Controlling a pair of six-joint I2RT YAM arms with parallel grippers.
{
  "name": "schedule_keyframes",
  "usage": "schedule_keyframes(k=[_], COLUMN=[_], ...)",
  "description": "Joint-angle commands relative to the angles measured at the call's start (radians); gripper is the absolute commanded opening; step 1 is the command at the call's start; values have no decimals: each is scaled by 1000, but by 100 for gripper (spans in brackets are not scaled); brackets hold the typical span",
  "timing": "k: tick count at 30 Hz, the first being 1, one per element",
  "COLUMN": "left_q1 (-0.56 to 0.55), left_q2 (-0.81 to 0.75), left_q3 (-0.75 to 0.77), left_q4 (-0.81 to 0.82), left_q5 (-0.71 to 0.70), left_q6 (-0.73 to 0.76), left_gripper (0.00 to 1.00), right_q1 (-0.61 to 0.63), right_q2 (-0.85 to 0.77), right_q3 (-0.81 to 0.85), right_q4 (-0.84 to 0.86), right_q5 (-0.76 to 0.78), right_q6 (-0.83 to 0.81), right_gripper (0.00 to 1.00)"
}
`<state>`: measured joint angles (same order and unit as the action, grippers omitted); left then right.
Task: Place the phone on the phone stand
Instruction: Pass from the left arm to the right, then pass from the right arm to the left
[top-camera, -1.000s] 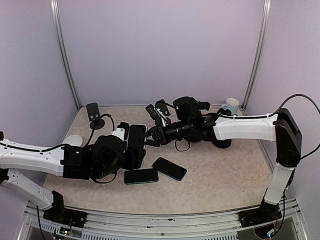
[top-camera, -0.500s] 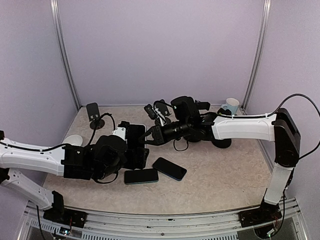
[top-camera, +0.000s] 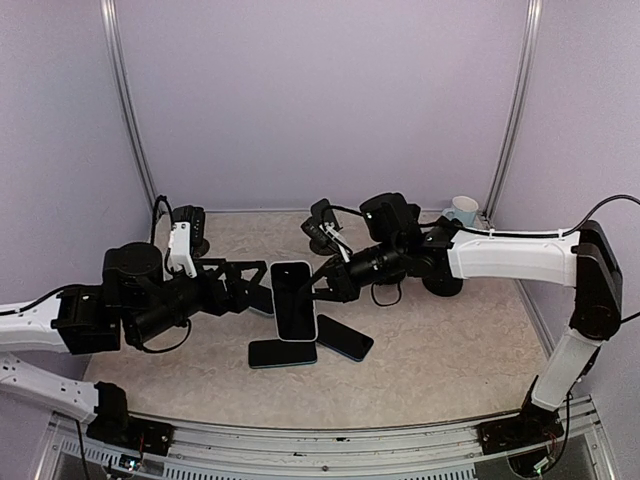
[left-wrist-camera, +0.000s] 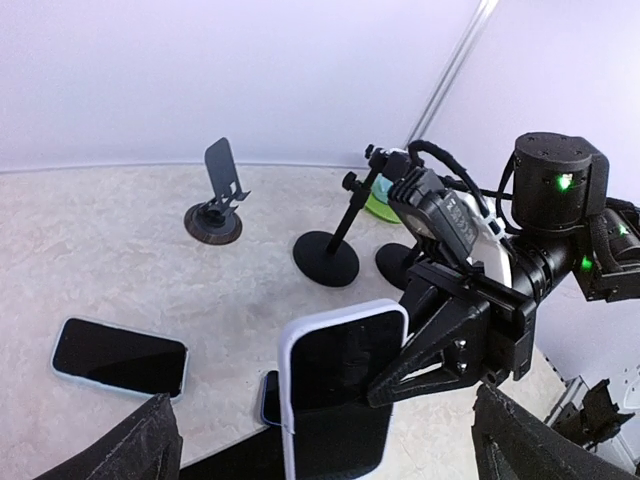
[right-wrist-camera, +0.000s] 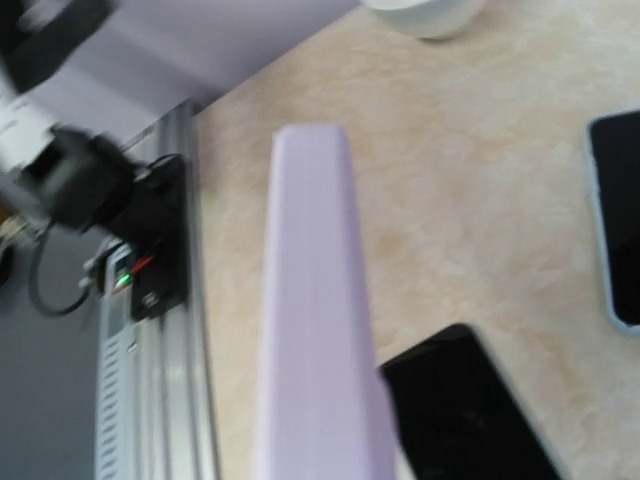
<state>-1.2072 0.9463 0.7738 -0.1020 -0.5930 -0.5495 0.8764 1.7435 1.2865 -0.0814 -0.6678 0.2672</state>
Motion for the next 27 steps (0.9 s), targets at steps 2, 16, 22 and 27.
schedule_keyframes(k=[2,16,22,27], left_q1=[124,250,275,277], left_q2=[-54,109,181,213], left_q3=[-39,101,140,147], left_q4=[104,169,184,200], left_q5=[337,833,955,1030], left_q6=[169,302,287,280], left_gripper=[99,89,73,59], right_q1=[-54,-64,-48,-45], right_q2=[-153,-233,-226,-214], right_q3=[-47,-98,-92,-86], right_q4=[-24,-93,-98,-90], right_q5=[-190,-429,-423,-424], right_q6=[-134,-268,-281,-284], right_gripper=[0,0,0,0])
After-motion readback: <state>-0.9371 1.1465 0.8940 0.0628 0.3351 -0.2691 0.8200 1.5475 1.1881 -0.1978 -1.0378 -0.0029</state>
